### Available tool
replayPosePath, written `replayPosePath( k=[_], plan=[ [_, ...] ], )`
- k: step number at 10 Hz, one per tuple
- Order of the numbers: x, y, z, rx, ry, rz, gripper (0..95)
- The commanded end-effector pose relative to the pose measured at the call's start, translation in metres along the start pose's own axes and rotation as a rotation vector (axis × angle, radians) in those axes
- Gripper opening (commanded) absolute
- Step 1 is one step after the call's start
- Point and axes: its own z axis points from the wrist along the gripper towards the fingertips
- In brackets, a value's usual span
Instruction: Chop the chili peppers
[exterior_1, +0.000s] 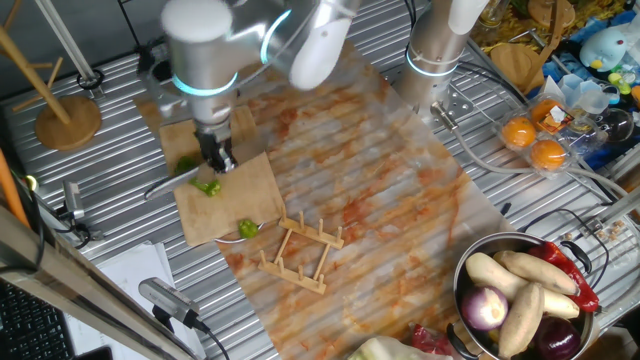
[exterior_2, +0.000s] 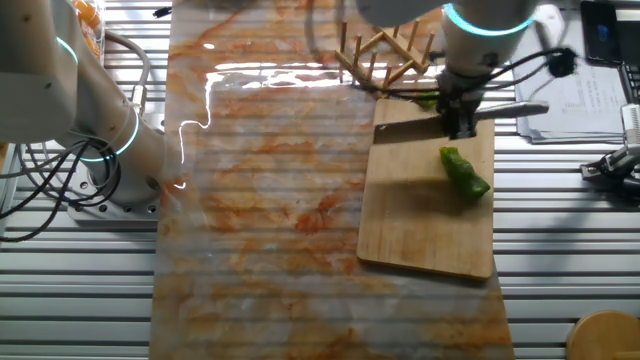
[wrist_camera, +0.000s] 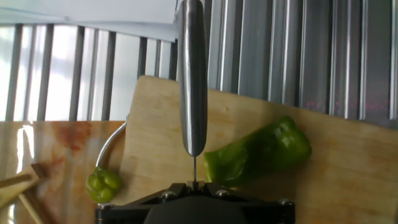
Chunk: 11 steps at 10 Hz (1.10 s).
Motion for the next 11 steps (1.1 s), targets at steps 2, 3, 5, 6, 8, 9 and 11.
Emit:
replayPosePath(
  k=[2, 3, 5, 6, 8, 9, 11],
  plan=[
    [-0.0066, -0.0097, -0.0038, 0.007, 0.003, -0.03, 0.0],
    [-0.0066, -0.0105, -0.0032, 0.004, 0.006, -0.035, 0.0],
    [-0.0065, -0.0105, -0.0032, 0.0, 0.012, -0.037, 0.0],
    [-0.0065, -0.0106, -0.0038, 0.001, 0.004, -0.032, 0.0],
    [-0.0072, -0.0102, -0.0052, 0.0, 0.007, -0.038, 0.0],
    [-0.0072, -0.0102, -0.0053, 0.001, 0.005, -0.053, 0.0],
    [-0.0065, -0.0091, -0.0077, 0.0, 0.009, -0.07, 0.0]
  ],
)
